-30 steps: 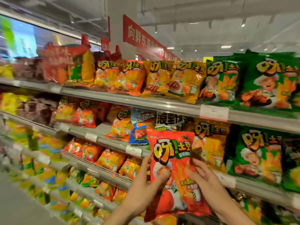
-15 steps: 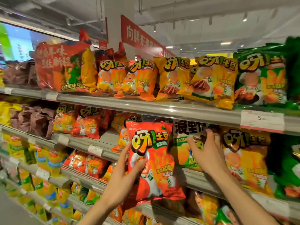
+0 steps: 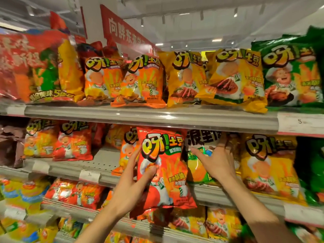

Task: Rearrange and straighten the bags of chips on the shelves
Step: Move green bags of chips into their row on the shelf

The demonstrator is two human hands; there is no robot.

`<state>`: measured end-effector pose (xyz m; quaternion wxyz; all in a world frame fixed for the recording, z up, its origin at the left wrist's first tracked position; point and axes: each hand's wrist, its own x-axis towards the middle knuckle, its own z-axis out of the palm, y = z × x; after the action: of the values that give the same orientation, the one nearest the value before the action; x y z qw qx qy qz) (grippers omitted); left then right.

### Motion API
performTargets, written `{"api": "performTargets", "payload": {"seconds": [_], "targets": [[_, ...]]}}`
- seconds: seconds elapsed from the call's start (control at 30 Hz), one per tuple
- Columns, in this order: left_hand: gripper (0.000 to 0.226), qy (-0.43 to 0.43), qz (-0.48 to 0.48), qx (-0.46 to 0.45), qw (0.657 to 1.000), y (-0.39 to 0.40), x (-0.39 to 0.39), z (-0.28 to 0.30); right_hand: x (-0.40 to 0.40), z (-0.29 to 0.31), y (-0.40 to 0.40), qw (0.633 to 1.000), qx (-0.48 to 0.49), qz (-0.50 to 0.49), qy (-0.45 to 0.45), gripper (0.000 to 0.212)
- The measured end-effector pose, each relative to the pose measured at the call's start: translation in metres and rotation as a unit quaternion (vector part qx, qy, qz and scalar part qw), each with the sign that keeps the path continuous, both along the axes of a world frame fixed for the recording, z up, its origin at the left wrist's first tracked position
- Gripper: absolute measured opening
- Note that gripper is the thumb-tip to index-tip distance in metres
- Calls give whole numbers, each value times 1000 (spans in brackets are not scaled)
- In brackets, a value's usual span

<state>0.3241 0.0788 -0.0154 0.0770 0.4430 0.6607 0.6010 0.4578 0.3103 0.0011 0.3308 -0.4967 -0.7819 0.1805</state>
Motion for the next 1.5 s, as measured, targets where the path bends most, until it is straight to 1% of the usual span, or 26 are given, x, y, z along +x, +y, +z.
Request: {"api": "performTargets", "payload": {"seconds": [0.1, 0.13, 0.23, 0.3, 0.37, 0.47, 0.53, 0.67, 0.87, 0.97, 1.13, 1.27, 1.4, 1.5], "targets": [[62, 13, -7, -8, 1000, -11, -15, 0, 2, 15, -8, 1000, 16, -18, -2, 98], [62, 14, -10, -12, 1000, -16, -20, 0, 3, 21, -10, 999, 29, -25, -8, 91], [65, 20, -12, -8, 1000, -28, -31, -1, 7, 34, -13, 997, 64, -52, -9, 85], [67, 22, -9, 0, 1000, -33, -39, -5, 11, 39, -18, 997, 55, -61, 0, 84], [68, 27, -14, 2, 1000, -38, -43, -8, 19, 40, -25, 997, 44, -62, 3, 87], [68, 40, -24, 1, 999, -37, -45, -12, 35, 33, -41, 998, 31, -62, 2, 106], [70, 52, -26, 6, 998, -29, -44, -13, 49, 26, -51, 997, 36, -63, 12, 113], [72, 80, -25, 38, 996, 3, -29, -6, 86, 16, -61, 997, 43, -62, 26, 116], [71, 134, -6, 38, 990, 69, 9, 11, 139, 12, -68, 994, 55, -79, 47, 117], [76, 128, 17, 4, 992, 104, 20, 11, 162, 11, -69, 995, 44, -77, 55, 116], [70, 146, 32, -38, 988, 139, 41, -2, 189, 9, -65, 995, 23, -64, 76, 116], [67, 165, 51, -99, 980, 151, 41, -5, 196, 6, -64, 995, 9, -59, 83, 115], [70, 229, 57, -187, 954, 152, 36, 4, 196, 5, -68, 995, -6, -60, 85, 114], [74, 242, 82, -189, 948, 139, 32, 9, 194, 5, -72, 994, -3, -61, 89, 113]]}}
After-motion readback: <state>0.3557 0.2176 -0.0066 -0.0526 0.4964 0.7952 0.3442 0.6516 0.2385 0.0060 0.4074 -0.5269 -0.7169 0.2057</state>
